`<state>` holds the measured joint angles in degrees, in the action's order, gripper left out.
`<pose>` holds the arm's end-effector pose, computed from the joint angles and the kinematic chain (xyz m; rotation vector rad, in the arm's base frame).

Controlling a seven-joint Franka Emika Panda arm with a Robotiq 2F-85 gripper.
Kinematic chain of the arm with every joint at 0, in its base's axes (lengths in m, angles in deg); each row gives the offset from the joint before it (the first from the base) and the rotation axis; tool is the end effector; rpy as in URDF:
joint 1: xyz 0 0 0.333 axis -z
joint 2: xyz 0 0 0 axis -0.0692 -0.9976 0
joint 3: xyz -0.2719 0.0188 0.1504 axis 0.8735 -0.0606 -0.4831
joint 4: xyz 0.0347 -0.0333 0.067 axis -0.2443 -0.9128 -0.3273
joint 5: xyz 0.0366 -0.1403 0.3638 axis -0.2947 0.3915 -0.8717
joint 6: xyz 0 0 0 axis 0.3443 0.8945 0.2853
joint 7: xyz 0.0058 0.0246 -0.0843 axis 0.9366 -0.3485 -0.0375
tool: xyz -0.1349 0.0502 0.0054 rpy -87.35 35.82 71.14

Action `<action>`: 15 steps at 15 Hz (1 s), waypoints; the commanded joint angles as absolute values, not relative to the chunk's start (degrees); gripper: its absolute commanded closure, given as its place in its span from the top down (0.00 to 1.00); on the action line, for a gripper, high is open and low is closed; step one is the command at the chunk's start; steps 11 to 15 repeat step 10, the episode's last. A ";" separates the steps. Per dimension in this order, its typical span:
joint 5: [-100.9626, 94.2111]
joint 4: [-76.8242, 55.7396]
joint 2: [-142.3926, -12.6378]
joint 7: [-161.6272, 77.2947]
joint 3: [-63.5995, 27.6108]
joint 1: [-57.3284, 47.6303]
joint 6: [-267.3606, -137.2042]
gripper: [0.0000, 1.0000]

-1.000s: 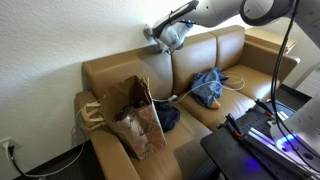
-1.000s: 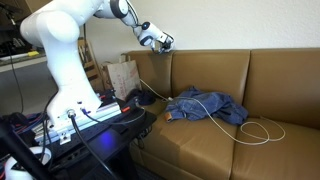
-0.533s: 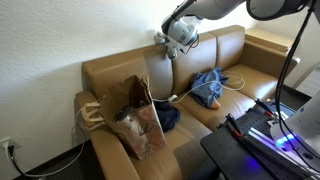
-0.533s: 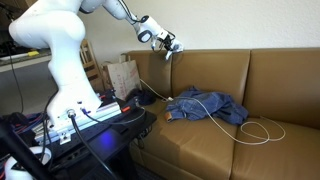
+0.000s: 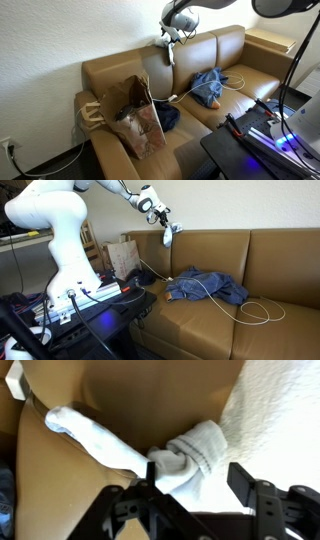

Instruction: Place the white socks on the backrest of the sofa

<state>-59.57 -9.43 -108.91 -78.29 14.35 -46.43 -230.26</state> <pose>0.7342 0.1292 0.2424 -2.2825 1.4164 -0.7126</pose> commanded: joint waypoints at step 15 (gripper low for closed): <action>-52.05 -8.72 -98.95 -89.09 -0.34 -33.77 -240.97 0.58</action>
